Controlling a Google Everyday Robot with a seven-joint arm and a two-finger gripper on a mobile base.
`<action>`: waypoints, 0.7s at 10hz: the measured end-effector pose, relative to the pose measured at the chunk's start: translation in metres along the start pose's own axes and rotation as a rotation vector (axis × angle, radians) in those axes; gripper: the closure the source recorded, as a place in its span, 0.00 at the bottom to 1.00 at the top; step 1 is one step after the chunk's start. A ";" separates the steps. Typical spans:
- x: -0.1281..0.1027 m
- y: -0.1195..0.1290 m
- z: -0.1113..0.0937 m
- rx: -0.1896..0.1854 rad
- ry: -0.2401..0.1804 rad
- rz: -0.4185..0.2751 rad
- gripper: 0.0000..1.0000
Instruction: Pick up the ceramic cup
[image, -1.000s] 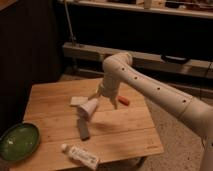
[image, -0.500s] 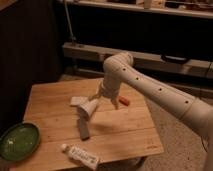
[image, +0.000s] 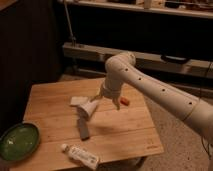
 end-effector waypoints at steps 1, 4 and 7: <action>0.002 0.000 0.002 -0.009 0.000 0.012 0.20; 0.017 -0.030 0.020 -0.041 -0.006 0.086 0.20; 0.039 -0.076 0.046 -0.038 -0.006 0.147 0.20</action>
